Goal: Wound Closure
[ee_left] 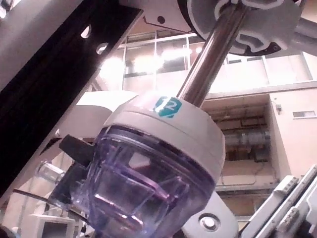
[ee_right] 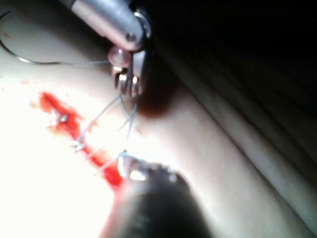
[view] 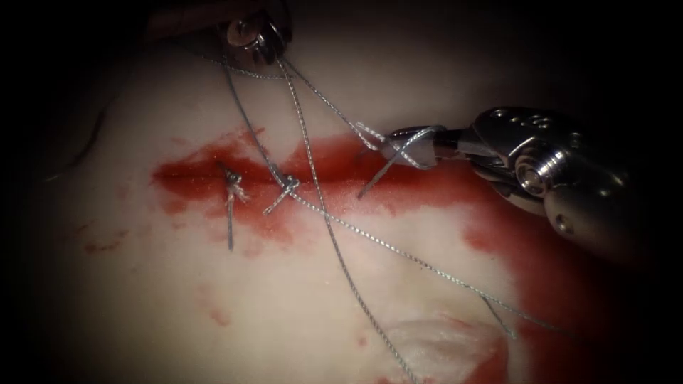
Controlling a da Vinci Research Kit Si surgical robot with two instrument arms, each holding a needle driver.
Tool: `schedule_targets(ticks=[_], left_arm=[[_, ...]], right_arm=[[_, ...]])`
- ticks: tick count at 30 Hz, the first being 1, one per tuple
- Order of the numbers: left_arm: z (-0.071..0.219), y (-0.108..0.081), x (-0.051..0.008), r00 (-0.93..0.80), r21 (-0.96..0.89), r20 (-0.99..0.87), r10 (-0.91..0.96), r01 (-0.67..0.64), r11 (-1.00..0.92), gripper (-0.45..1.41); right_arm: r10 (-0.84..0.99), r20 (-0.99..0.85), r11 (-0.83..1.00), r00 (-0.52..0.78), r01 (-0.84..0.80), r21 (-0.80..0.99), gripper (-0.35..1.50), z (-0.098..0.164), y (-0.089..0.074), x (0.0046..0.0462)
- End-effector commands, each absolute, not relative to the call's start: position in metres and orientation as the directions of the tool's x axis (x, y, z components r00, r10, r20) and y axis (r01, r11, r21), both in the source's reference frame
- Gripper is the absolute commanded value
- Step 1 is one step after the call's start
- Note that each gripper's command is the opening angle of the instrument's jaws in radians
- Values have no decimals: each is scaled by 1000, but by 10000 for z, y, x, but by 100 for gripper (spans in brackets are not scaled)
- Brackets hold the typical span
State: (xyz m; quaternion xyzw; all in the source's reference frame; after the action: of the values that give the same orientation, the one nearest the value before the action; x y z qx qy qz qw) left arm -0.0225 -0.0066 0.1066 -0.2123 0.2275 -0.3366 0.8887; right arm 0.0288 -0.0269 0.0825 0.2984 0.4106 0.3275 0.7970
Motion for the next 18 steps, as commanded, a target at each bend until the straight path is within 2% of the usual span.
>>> schedule_targets(ticks=[1, 2, 5, 8, 9, 11, 12, 18], left_arm=[[1058, -53, -230, 687, -538, -254, -681, 485, 689, -45], [1056, -56, -230, 687, -549, -232, -689, 492, 676, -45], [1052, -62, -222, 619, -472, -155, -770, 638, 609, -45], [1058, -63, -217, 596, -508, -189, -781, 621, 597, -45], [1067, -64, -216, 602, -563, -201, -773, 574, 594, -45], [1089, -73, -215, 610, -704, -323, -723, 356, 615, -45], [1094, -75, -215, 611, -709, -353, -709, 320, 628, -45], [1115, -80, -222, 526, -479, -520, -673, 473, 740, -45]], right_arm=[[758, -466, 614, 457, -259, 745, -35, 826, -264, 297], [753, -466, 617, 464, -252, 746, -35, 825, -265, 299], [721, -490, 631, 491, -172, 756, -35, 823, -267, 300], [698, -498, 634, 515, -120, 764, -35, 819, -270, 294], [687, -506, 640, 521, -105, 761, -35, 817, -269, 290], [650, -534, 654, 541, -40, 756, -35, 813, -266, 286], [640, -541, 652, 546, -13, 758, -35, 813, -266, 285], [455, -706, 715, 542, 250, 653, -35, 812, -269, 282]])
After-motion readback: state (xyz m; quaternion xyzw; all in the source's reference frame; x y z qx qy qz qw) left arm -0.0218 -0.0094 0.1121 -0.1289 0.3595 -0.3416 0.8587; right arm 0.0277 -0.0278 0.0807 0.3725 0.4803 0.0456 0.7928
